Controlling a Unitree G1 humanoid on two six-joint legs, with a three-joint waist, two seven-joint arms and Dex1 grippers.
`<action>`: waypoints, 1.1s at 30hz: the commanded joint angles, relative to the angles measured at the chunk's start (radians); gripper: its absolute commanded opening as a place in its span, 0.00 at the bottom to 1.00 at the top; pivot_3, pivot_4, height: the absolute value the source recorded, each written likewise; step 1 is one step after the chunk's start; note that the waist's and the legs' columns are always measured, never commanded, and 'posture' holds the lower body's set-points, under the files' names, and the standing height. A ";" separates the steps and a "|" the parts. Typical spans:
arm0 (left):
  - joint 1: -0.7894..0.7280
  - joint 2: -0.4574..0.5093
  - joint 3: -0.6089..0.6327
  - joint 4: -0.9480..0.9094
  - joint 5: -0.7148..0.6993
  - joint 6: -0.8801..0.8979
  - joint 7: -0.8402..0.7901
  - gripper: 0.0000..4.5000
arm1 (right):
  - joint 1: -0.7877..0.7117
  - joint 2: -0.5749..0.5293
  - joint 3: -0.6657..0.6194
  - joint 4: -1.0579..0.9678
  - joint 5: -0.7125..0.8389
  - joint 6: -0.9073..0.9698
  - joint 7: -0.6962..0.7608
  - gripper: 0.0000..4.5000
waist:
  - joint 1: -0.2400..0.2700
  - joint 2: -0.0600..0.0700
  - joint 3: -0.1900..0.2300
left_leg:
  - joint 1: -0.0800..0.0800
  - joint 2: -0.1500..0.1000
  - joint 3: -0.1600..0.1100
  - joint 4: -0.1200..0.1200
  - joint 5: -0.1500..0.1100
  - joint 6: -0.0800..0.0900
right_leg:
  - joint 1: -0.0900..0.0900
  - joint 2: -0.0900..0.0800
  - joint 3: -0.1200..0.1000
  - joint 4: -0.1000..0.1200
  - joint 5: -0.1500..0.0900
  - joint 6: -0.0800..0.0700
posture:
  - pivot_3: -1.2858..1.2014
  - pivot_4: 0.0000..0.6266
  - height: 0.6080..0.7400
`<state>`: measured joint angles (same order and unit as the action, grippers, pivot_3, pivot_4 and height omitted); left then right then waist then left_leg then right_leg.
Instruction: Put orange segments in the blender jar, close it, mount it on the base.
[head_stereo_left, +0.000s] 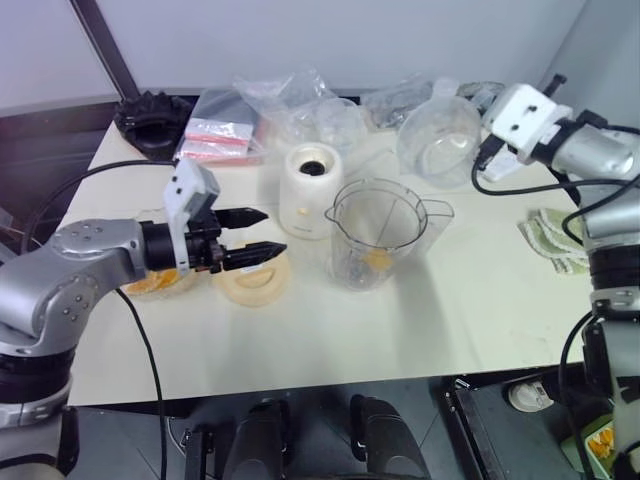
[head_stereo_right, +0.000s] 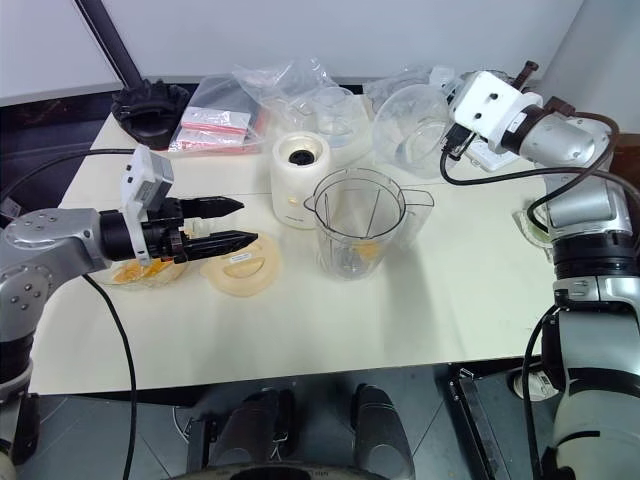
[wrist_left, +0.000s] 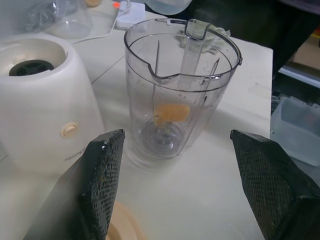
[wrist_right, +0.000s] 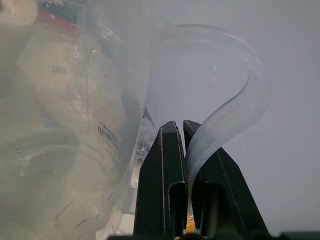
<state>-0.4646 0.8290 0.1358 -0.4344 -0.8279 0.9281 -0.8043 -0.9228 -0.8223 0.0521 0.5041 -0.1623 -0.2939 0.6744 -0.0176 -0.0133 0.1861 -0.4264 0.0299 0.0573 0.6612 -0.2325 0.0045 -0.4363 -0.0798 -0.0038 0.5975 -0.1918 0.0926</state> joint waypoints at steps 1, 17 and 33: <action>-0.007 0.003 0.011 -0.008 0.002 -0.019 -0.007 0.78 | -0.032 -0.034 -0.004 -0.056 -0.035 -0.039 -0.013 0.02 | 0.000 0.000 0.000 | 0.000 0.000 0.000 0.000 0.000 0.000 | 0.000 0.000 0.000 0.000 0.000 0.000 | 0.52 0.24 1.00; -0.007 0.001 0.003 -0.010 0.013 -0.027 -0.015 0.78 | -0.052 -0.031 0.027 -0.070 -0.133 -0.130 -0.044 0.02 | 0.000 0.000 0.000 | 0.000 0.000 0.000 0.000 0.000 0.000 | 0.000 0.000 0.000 0.000 0.000 0.000 | 0.52 0.24 1.00; -0.008 -0.007 -0.001 -0.020 0.016 -0.028 -0.017 0.78 | -0.074 -0.043 0.047 -0.075 -0.221 -0.207 -0.092 0.02 | 0.000 0.000 0.000 | 0.000 0.000 0.000 0.000 0.000 0.000 | 0.000 0.000 0.000 0.000 0.000 0.000 | 0.52 0.24 1.00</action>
<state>-0.4647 0.8213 0.1304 -0.4334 -0.8155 0.9221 -0.8227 -0.9482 -0.8392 0.1123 0.4707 -0.3781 -0.4789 0.6092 -0.0176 -0.0133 0.1862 -0.4264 0.0299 0.0575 0.6614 -0.2324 0.0043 -0.4364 -0.0798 -0.0038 0.5979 -0.1917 0.0925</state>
